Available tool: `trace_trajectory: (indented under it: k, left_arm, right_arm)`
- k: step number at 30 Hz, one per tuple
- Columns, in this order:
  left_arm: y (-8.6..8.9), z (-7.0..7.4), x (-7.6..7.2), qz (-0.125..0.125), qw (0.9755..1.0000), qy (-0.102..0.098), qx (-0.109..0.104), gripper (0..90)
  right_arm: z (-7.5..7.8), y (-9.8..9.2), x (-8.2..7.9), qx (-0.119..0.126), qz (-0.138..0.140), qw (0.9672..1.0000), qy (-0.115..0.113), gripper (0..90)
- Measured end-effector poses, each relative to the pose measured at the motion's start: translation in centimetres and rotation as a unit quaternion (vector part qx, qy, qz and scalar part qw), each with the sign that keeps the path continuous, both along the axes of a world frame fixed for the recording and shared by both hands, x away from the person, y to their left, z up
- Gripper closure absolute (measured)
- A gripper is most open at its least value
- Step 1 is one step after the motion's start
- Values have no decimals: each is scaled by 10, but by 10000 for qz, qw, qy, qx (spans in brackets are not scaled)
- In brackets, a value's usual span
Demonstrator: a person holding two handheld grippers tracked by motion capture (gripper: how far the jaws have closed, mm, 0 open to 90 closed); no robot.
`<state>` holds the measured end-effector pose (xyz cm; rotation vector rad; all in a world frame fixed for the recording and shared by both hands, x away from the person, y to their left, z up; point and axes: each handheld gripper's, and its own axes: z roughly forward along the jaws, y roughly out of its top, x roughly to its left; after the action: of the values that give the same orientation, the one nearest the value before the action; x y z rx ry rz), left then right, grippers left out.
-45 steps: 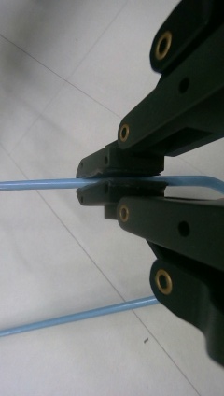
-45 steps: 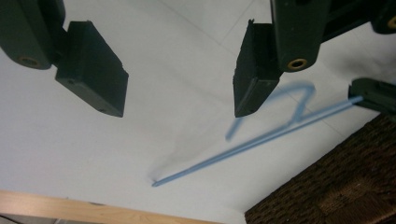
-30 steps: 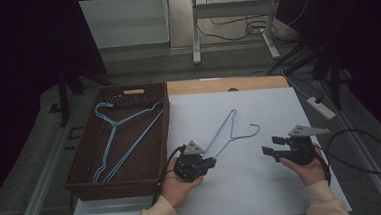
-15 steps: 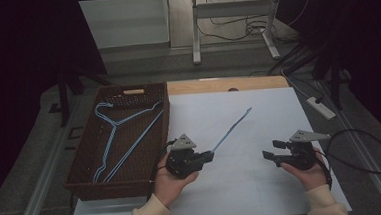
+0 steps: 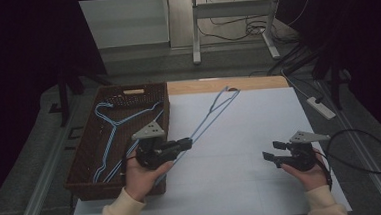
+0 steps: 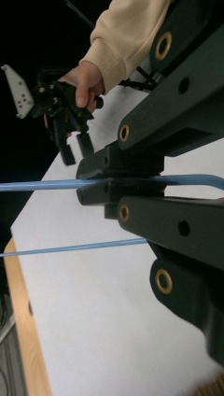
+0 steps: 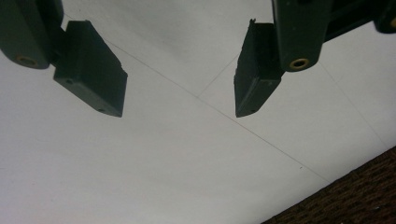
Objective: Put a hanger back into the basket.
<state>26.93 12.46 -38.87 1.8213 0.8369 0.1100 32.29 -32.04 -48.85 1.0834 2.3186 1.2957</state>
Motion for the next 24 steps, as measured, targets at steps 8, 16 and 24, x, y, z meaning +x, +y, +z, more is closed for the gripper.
trace_trajectory:
  k: [8,16,24]
  left_arm:
    - [51,9,3,389,9990,-77,-199,870]
    - [93,9,8,760,9967,-52,-268,870]
    - [129,3,11,1013,9946,-26,-245,870]
  right_arm:
    - [-1,2,-1,10,1,10000,12,352]
    - [-3,4,0,-63,83,9999,69,349]
    - [-4,6,1,-147,125,9997,116,348]
